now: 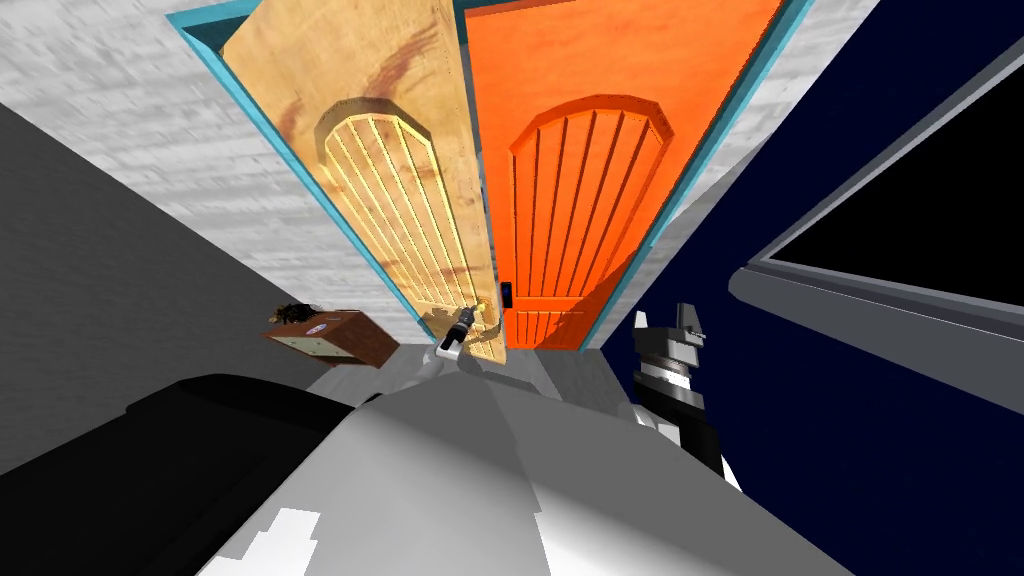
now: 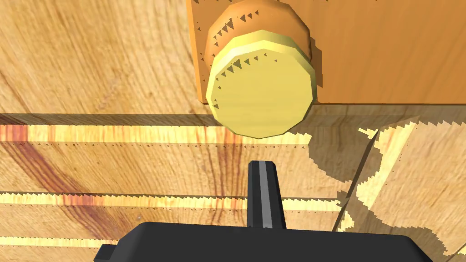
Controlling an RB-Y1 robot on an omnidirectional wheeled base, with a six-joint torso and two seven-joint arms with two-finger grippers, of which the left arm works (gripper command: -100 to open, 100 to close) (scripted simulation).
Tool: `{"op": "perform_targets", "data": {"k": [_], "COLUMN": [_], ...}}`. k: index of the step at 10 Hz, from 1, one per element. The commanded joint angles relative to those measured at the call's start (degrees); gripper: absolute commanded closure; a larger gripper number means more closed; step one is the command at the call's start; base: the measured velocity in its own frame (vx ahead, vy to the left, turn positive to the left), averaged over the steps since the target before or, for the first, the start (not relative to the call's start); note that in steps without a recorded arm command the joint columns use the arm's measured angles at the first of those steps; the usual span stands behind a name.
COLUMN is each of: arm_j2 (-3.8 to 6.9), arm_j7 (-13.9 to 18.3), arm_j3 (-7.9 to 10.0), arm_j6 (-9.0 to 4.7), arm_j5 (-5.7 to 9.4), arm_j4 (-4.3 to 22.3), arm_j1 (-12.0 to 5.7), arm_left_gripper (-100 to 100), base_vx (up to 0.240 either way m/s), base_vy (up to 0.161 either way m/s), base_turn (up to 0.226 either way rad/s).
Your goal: Pull the door open
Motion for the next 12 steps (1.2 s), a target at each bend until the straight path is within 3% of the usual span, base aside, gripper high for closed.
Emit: {"op": "perform_targets", "data": {"k": [1,5,7,12], "arm_j2": [0.05,0.47,0.47,-0.32], "arm_j7": [0.4,1.7,1.7,1.0], "arm_j3": [-0.85,-3.01,-3.1,-2.25], "arm_j6": [-0.21,-0.43,-0.42,-0.69], "arm_j5": [-0.09,-0.27,-0.28,-0.31], "arm_j4": [-0.7,-2.7,-2.9,-1.4], "arm_j1": [0.2,0.97,1.08,-0.18], "arm_left_gripper": [-100,-100,-100,-100], "base_vx": [-0.218,-0.179,-0.12,0.164], "base_vy": [-0.016,-0.009,0.002,0.007], "base_turn": [-0.03,-0.035,-0.012,-0.029]}}
